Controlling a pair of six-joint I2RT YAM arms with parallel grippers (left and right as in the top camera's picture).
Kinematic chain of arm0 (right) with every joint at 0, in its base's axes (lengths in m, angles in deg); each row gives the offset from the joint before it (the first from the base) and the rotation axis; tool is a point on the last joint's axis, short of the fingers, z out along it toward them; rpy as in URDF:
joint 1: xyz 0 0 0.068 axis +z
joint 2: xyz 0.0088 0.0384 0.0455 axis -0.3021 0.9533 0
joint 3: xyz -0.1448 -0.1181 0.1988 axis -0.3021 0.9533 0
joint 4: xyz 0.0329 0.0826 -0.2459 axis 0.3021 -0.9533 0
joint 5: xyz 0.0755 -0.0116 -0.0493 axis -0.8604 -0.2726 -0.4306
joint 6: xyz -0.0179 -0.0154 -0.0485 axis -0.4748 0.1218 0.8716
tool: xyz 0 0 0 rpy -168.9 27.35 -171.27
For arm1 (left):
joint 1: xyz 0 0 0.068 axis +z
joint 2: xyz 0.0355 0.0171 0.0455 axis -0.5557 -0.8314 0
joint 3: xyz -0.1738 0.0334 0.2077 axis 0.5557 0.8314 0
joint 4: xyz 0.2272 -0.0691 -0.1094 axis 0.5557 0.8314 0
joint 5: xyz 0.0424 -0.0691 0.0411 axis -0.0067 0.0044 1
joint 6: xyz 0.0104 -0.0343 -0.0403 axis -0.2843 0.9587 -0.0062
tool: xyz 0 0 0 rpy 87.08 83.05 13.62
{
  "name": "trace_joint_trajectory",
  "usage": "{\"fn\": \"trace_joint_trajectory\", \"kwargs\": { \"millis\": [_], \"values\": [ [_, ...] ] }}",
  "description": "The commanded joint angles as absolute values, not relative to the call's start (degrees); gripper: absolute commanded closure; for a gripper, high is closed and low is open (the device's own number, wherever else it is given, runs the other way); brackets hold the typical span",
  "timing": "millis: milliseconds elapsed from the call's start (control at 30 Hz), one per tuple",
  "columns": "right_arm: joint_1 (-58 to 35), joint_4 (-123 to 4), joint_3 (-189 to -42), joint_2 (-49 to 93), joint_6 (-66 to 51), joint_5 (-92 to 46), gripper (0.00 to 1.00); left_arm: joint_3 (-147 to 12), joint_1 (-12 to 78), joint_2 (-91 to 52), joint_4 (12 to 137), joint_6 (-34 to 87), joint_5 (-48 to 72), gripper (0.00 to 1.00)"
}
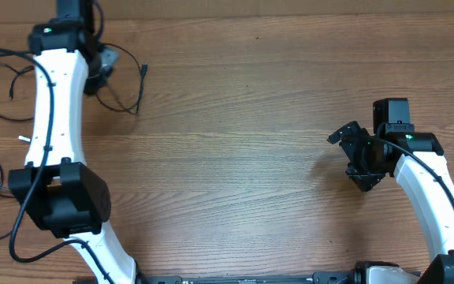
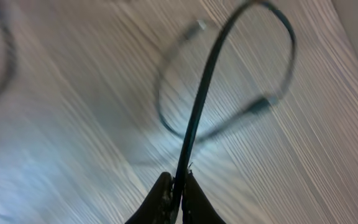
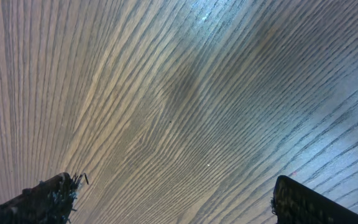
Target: Untangle cables
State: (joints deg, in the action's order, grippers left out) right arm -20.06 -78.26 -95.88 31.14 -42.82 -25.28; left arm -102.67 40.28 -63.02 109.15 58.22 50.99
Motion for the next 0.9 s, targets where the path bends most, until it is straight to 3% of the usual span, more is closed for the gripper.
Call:
{"fn": "trace_joint_trajectory", "kwargs": {
  "millis": [0,100,167,233,500,767,867],
  "values": [
    [-19.8,-78.1,-95.6,30.5,-42.4,-24.9,0.0,-101.5,41.8,-63.2,109.1,59.0,57.0,0.89],
    [-19.8,-78.1,-95.6,30.5,-42.4,-24.9,0.0,-99.6,42.6,-63.2,109.0,59.0,56.3,0.72],
    [-19.8,-78.1,-95.6,30.5,-42.4,-24.9,0.0,-98.2,42.6,-63.2,108.9,59.0,56.3,0.52],
    [-19.8,-78.1,-95.6,30.5,-42.4,-24.9,0.0,-97.1,42.6,-63.2,108.8,59.0,56.3,0.44],
    [-19.8,-78.1,-95.6,30.5,-42.4,-24.9,0.0,-95.8,42.6,-62.7,110.7,57.4,52.7,0.39],
    [-19.8,-78.1,-95.6,30.5,-42.4,-24.9,0.0,-95.8,42.9,-61.8,111.3,56.6,51.1,0.14],
    [-19.8,-78.1,-95.6,30.5,-42.4,-24.9,0.0,-95.8,42.8,-61.8,111.4,56.6,51.4,0.09]
  ]
}}
